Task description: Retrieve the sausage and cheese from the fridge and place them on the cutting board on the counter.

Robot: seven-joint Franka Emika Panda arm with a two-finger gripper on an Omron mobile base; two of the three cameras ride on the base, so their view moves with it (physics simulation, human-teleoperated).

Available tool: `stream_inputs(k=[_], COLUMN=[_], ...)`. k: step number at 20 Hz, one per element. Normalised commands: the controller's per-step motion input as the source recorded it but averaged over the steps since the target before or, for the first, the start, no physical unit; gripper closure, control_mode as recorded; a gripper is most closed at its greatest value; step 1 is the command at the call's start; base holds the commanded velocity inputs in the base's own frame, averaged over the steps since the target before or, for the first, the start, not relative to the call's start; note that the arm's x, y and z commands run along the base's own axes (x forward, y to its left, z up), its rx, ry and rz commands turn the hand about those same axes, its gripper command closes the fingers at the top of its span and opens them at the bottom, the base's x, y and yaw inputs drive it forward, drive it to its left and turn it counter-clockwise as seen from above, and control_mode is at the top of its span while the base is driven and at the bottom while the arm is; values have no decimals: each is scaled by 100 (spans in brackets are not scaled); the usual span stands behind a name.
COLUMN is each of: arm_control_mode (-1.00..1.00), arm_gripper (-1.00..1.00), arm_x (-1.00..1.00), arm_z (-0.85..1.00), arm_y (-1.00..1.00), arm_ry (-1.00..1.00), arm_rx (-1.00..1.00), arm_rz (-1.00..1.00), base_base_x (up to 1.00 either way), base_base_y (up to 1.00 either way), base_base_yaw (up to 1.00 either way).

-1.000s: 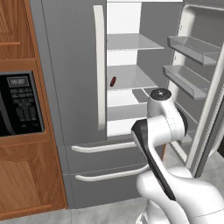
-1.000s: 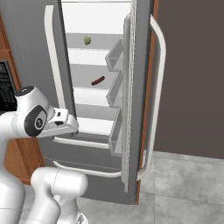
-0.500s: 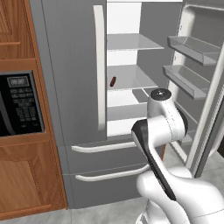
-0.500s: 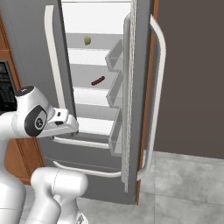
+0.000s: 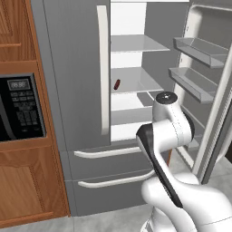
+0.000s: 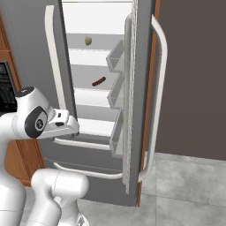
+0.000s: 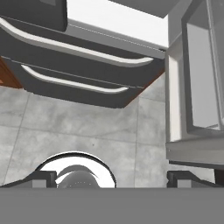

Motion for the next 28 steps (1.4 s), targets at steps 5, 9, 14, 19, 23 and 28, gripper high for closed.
stream_inputs(k=[5,9,14,19,23,28], arm_control_mode=[100,100,100,100,100,100], arm_gripper=[-100,-100,-100,-100,-100,-100], arm_x=[0,0,0,0,0,0], arm_z=[0,0,0,0,0,0], arm_y=[0,0,0,0,0,0], arm_ry=[0,0,0,0,0,0], arm_rx=[0,0,0,0,0,0], arm_rz=[0,0,0,0,0,0], base_base_x=[4,57,77,59,25,0], base_base_y=[0,1,1,2,0,0], base_base_yaw=[0,0,0,2,2,0])
